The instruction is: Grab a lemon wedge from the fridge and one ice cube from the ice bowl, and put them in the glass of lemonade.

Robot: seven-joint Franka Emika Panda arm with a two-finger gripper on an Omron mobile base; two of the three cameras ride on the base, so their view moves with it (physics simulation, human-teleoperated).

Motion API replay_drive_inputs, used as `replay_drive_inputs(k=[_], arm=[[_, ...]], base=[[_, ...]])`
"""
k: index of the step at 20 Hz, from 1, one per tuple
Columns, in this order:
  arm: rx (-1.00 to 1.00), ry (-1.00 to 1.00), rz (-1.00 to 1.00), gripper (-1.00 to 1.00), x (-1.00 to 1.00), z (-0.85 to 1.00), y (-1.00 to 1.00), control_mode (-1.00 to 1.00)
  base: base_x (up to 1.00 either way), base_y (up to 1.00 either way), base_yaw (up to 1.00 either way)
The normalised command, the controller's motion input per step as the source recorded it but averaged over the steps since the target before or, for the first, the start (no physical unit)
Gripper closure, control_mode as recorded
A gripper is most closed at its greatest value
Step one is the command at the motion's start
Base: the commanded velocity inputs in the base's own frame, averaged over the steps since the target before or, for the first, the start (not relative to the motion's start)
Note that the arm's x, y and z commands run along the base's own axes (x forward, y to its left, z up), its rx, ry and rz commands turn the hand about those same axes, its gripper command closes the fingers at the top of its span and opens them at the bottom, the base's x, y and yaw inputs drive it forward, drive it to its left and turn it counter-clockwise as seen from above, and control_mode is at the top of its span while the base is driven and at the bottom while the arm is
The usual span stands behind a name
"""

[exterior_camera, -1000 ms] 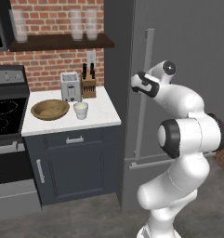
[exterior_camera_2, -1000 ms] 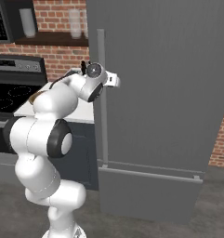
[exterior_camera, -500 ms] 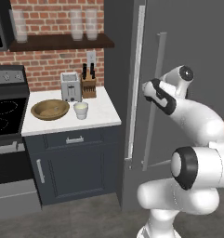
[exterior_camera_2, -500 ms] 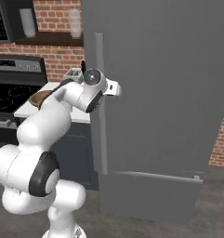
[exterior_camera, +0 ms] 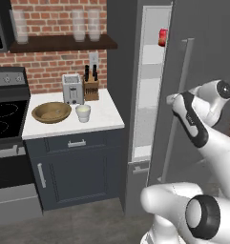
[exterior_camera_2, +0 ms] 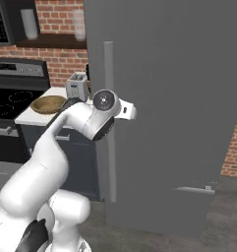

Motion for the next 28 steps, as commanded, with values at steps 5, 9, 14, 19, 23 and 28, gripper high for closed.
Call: replay_drive_inputs(k=[5,9,14,19,23,28], arm=[[0.07,0.0,0.0,1.0,-1.0,0.23,-0.95,-1.0],[0.06,0.0,0.0,1.0,-0.99,0.33,-0.85,-1.0],[0.03,0.0,0.0,1.0,-0.66,0.52,-0.41,-1.0],[0.0,0.0,0.0,-1.0,-0.5,0.62,-0.03,-1.0],[0.0,0.01,0.0,-1.0,-0.73,0.47,-0.17,-1.0],[-0.02,0.0,0.0,-1.0,-0.67,0.62,0.06,-1.0]], base=[[0.0,0.0,0.0],[0.0,0.0,0.0],[0.0,0.0,0.0],[0.0,0.0,0.0],[0.0,0.0,0.0],[0.0,0.0,0.0]])
